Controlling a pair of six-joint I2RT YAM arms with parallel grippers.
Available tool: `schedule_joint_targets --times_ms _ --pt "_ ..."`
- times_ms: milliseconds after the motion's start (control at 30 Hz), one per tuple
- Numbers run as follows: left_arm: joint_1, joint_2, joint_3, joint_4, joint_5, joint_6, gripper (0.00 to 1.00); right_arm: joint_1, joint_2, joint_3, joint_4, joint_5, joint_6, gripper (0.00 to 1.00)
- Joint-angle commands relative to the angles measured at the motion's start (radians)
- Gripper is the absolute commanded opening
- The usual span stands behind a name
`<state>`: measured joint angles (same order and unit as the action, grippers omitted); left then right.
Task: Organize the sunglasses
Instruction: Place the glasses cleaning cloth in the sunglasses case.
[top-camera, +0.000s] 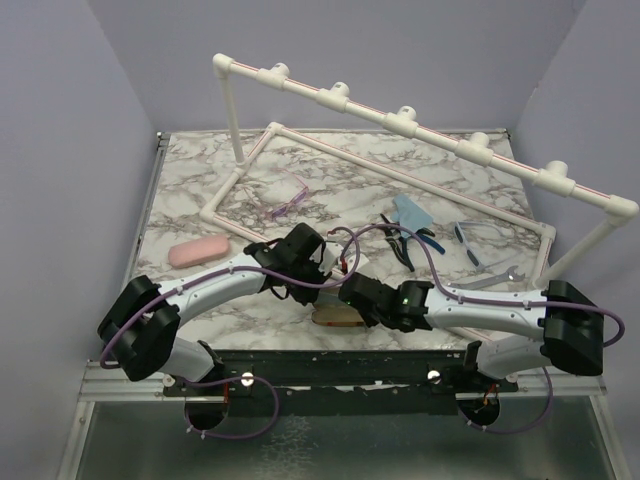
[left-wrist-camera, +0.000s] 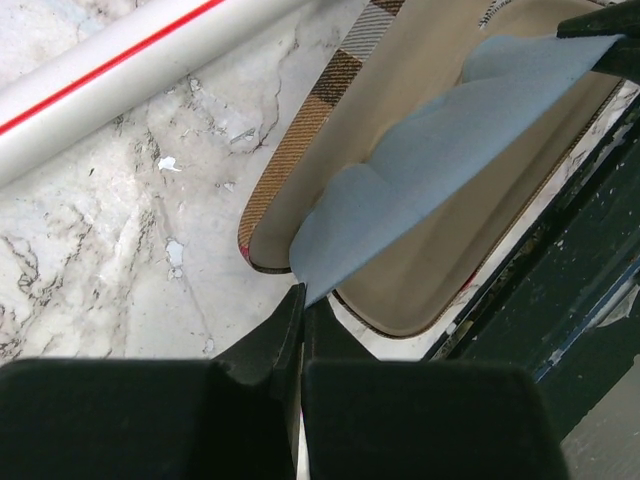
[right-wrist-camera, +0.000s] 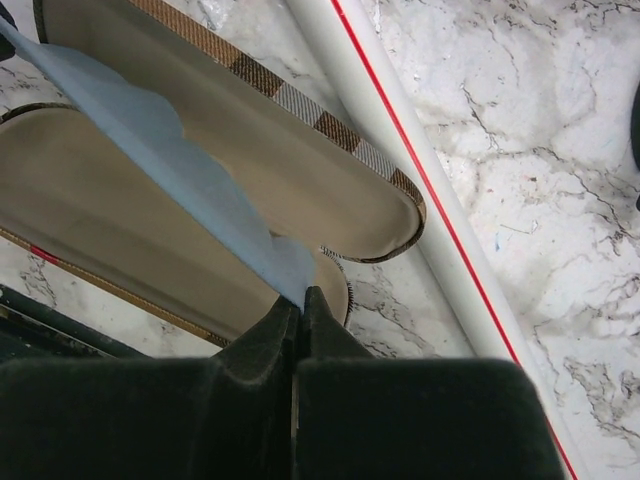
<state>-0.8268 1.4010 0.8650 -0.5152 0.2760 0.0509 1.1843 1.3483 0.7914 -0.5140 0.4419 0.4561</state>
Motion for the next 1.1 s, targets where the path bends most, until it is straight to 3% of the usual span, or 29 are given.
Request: schedule_joint_targets --times_ms 0,300,467,900,1067 --pt "-0.129 -0.006 0.017 0.008 0.204 0.252 0.00 -0.025 0.060 0.007 0.020 -0.056 -0.009 0.01" --pt "-0.174 0.006 0.015 0.006 0.252 0.285 0.00 -0.023 0.050 -0.018 -0.014 -0.097 0.044 0.00" --pt "-0.199 0.011 -0.012 0.037 0.285 0.285 0.00 -0.023 0.045 -0.047 0.048 -0.116 0.036 0.01" --pt "-0.224 0.005 -0.045 0.123 0.219 0.281 0.00 -0.022 0.062 -0.064 0.112 -0.158 0.050 0.01" --pt "-0.231 -0.001 -0.071 0.145 0.258 0.277 0.00 -0.019 0.077 -0.065 0.113 -0.170 0.062 0.01"
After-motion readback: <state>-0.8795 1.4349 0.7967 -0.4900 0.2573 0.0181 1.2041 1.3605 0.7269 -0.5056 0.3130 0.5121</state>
